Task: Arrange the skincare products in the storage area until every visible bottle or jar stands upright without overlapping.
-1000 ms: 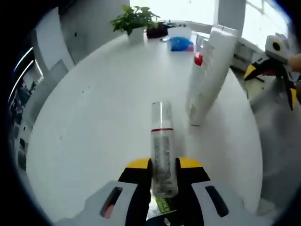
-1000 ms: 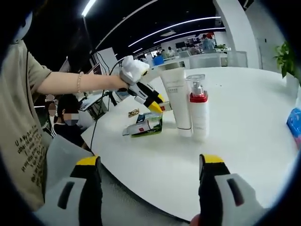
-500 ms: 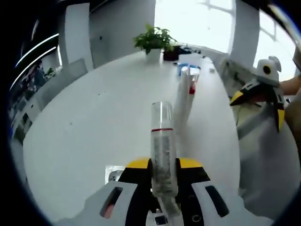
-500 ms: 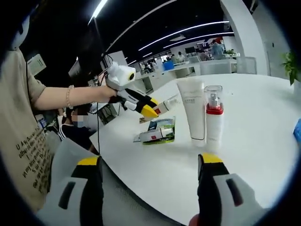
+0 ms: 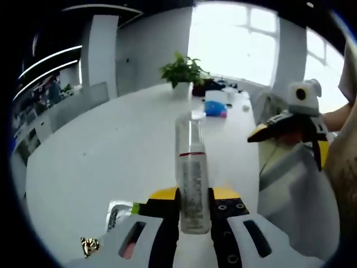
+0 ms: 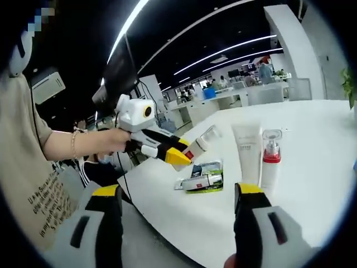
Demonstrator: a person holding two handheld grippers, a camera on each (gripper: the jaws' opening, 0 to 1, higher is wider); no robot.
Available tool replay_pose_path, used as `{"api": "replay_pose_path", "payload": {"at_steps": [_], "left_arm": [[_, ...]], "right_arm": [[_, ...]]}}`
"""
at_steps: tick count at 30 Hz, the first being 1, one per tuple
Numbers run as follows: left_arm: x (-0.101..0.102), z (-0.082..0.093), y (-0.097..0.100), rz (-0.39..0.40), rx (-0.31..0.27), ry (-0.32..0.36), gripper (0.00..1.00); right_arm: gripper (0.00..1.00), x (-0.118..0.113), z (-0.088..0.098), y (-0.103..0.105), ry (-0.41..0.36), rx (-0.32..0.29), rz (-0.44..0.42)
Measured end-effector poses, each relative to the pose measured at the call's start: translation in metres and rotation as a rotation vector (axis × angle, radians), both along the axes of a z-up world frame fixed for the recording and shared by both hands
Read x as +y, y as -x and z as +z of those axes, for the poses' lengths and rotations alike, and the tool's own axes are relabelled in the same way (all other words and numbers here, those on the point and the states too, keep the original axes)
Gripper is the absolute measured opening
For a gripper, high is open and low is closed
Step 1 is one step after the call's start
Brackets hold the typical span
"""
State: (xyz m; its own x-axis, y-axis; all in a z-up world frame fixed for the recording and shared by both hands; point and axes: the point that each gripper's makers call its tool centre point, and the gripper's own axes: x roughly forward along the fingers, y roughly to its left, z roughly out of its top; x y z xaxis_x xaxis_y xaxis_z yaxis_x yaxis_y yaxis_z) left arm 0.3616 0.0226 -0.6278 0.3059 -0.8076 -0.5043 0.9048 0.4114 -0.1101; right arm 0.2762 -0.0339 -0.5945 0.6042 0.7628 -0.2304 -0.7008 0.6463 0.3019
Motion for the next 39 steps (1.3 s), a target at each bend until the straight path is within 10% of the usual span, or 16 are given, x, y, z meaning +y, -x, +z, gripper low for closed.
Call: {"api": "replay_pose_path", "payload": {"at_steps": [27,39], "left_arm": [[-0.038,0.059,0.072,0.006,0.056,0.342,0.16],[-0.046,0.083,0.079,-0.026,0.082,0.540,0.16]], "right_arm": [[0.71,0.015,0.080,-0.015,-0.127,-0.174,0.039],[0.44,0.008,0.088,-0.026,-0.346,-0.088,0.017]]}}
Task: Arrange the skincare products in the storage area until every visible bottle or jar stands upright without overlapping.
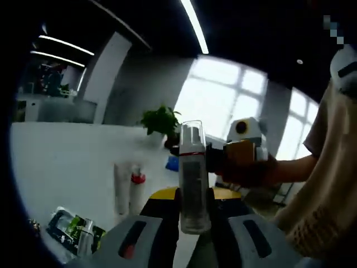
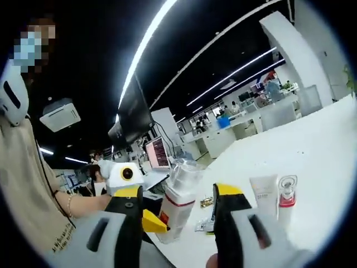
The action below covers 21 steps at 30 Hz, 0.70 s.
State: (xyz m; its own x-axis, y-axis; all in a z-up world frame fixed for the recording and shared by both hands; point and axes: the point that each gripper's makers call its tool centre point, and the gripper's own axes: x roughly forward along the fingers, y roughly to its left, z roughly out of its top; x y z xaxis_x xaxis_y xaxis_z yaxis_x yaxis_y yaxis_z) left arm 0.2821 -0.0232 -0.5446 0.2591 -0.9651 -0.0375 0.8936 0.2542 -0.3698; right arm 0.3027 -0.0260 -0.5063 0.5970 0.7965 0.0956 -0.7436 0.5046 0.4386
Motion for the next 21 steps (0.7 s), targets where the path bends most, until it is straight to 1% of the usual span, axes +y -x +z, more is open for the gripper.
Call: {"api": "replay_pose_path", "payload": {"at_steps": [2,3,5,8,10,11,13,15,16,17,18,19,21], "left_arm": [[-0.002,0.007,-0.001,0.001,0.003,0.042,0.16],[-0.002,0.008,-0.001,0.001,0.002,0.047,0.16],[-0.004,0.006,-0.002,-0.004,0.000,0.041,0.16],[-0.011,0.001,-0.002,-0.024,0.000,0.021,0.16],[-0.016,-0.001,0.000,-0.041,-0.004,0.008,0.16],[-0.017,-0.001,0.000,-0.047,-0.005,0.008,0.16],[-0.019,-0.001,-0.001,-0.053,-0.003,0.012,0.17],[-0.022,-0.002,-0.003,-0.055,-0.008,0.004,0.17],[-0.024,-0.009,-0.006,-0.056,-0.036,-0.040,0.17],[-0.026,-0.015,-0.008,-0.060,-0.050,-0.082,0.18],[-0.027,-0.020,-0.012,-0.054,-0.062,-0.120,0.18],[-0.029,-0.025,-0.014,-0.064,-0.084,-0.174,0.19],[-0.034,-0.032,-0.017,-0.079,-0.115,-0.242,0.19]], "right_arm": [[0.38,-0.001,0.000,0.000,0.006,-0.009,-0.003],[0.35,-0.001,0.001,0.000,0.008,-0.019,-0.006],[0.31,-0.003,0.003,0.000,0.003,-0.026,-0.003],[0.31,-0.005,0.004,-0.002,-0.004,-0.024,-0.006],[0.26,-0.006,0.003,-0.004,0.008,-0.028,-0.010],[0.24,-0.008,0.002,-0.006,0.013,-0.033,-0.020],[0.22,-0.013,0.002,-0.007,0.006,-0.038,-0.026],[0.22,-0.015,0.000,-0.009,0.036,-0.054,-0.049],[0.21,-0.014,-0.004,-0.008,0.088,-0.070,-0.043],[0.21,-0.015,-0.006,-0.009,0.121,-0.083,-0.054],[0.21,-0.015,-0.012,-0.010,0.173,-0.089,-0.062],[0.21,-0.015,-0.014,-0.011,0.202,-0.097,-0.066],[0.21,-0.016,-0.019,-0.013,0.262,-0.118,-0.081]]}}
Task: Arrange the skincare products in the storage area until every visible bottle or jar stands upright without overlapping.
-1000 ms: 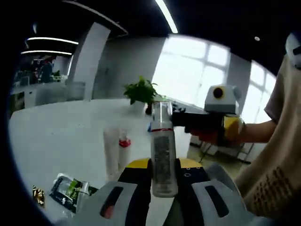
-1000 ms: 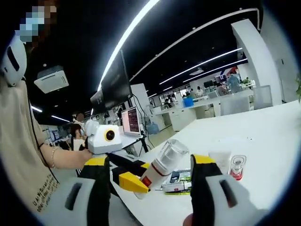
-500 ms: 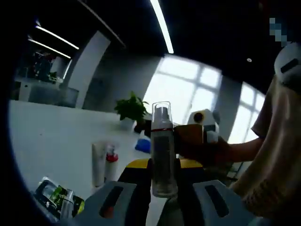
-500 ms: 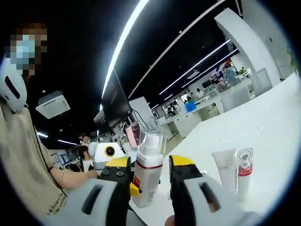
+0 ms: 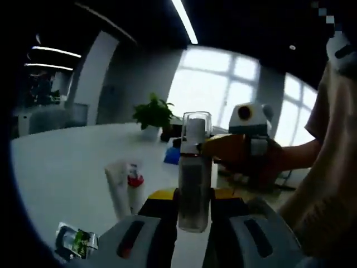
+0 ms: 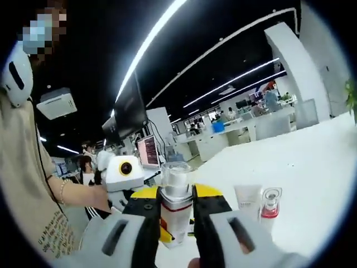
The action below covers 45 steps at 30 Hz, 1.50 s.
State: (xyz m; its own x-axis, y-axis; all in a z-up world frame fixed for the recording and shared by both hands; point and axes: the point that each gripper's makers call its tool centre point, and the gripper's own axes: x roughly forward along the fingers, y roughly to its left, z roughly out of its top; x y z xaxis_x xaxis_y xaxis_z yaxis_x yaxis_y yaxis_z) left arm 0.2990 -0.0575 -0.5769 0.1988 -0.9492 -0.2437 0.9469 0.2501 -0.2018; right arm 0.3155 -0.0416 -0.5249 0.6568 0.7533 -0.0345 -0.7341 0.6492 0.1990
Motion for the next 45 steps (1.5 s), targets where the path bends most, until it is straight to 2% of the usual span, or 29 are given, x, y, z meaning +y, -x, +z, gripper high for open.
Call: {"api": "replay_pose_path", "payload": {"at_steps": [2,5,7,10,13,16,20,25,30,36,40,45], "left_arm": [[-0.005,-0.006,-0.001,-0.021,-0.038,-0.056,0.19],[-0.011,-0.021,-0.004,-0.038,-0.064,-0.141,0.19],[-0.017,-0.029,-0.002,-0.065,-0.078,-0.175,0.20],[-0.023,-0.037,-0.002,-0.087,-0.077,-0.190,0.20],[-0.027,-0.048,0.000,-0.124,-0.077,-0.224,0.18],[-0.030,-0.056,-0.002,-0.144,-0.086,-0.245,0.17],[-0.034,-0.064,-0.006,-0.148,-0.094,-0.266,0.16],[-0.037,-0.076,-0.016,-0.132,-0.102,-0.296,0.16],[-0.041,-0.107,-0.023,-0.140,-0.102,-0.352,0.16],[-0.045,-0.137,-0.027,-0.150,-0.090,-0.381,0.16],[-0.048,-0.153,-0.030,-0.152,-0.084,-0.392,0.16],[-0.051,-0.161,-0.034,-0.150,-0.079,-0.400,0.16]], "right_arm": [[0.21,-0.002,-0.005,-0.001,0.044,-0.010,-0.012],[0.21,-0.004,-0.017,-0.002,0.133,-0.021,-0.009],[0.20,-0.005,-0.022,-0.002,0.151,-0.019,-0.001],[0.20,-0.010,-0.031,-0.002,0.174,-0.026,0.033],[0.20,-0.014,-0.043,0.003,0.224,-0.045,0.128],[0.20,-0.017,-0.050,0.006,0.276,-0.055,0.183],[0.21,-0.019,-0.058,0.001,0.321,-0.056,0.198],[0.21,-0.025,-0.074,-0.010,0.333,-0.026,0.168],[0.21,-0.030,-0.103,-0.016,0.380,0.027,0.131],[0.21,-0.036,-0.134,-0.019,0.428,0.079,0.089],[0.21,-0.041,-0.148,-0.022,0.436,0.106,0.068],[0.21,-0.044,-0.157,-0.027,0.443,0.123,0.050]]}}
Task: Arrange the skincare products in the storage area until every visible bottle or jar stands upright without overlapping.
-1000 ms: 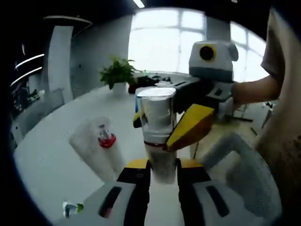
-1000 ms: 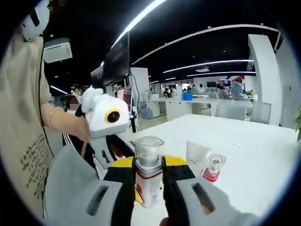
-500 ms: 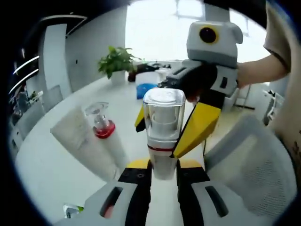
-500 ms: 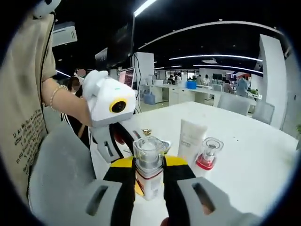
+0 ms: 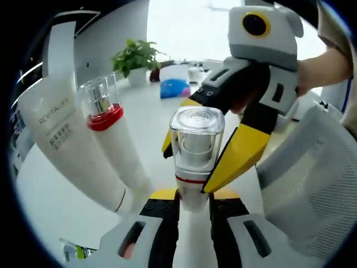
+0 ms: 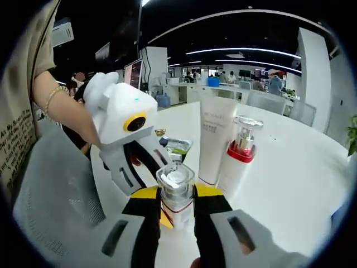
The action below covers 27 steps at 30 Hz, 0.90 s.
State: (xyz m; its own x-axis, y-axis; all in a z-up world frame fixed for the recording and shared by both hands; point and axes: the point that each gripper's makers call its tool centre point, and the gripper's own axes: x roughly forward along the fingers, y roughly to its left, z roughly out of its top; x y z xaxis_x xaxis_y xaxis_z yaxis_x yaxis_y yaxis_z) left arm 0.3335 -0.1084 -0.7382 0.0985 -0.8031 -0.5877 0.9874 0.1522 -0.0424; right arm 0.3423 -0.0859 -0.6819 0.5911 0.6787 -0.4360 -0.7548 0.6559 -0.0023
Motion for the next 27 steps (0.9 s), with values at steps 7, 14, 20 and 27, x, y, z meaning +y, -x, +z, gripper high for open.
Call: {"api": "replay_pose_path", "payload": {"at_steps": [7,14,20,27], "left_arm": [[-0.003,-0.009,-0.007,-0.005,0.002,-0.009,0.16],[-0.008,-0.012,-0.019,0.006,0.007,-0.001,0.17],[-0.013,-0.012,-0.030,0.012,-0.007,0.010,0.17],[-0.018,-0.011,-0.039,0.012,-0.017,0.017,0.17]], "right_arm": [[0.22,-0.004,-0.009,-0.007,0.012,0.005,-0.020],[0.22,-0.011,-0.012,-0.020,0.005,0.000,-0.062],[0.22,-0.015,-0.012,-0.032,0.017,-0.020,-0.067],[0.23,-0.020,-0.011,-0.041,0.013,-0.017,-0.091]]}}
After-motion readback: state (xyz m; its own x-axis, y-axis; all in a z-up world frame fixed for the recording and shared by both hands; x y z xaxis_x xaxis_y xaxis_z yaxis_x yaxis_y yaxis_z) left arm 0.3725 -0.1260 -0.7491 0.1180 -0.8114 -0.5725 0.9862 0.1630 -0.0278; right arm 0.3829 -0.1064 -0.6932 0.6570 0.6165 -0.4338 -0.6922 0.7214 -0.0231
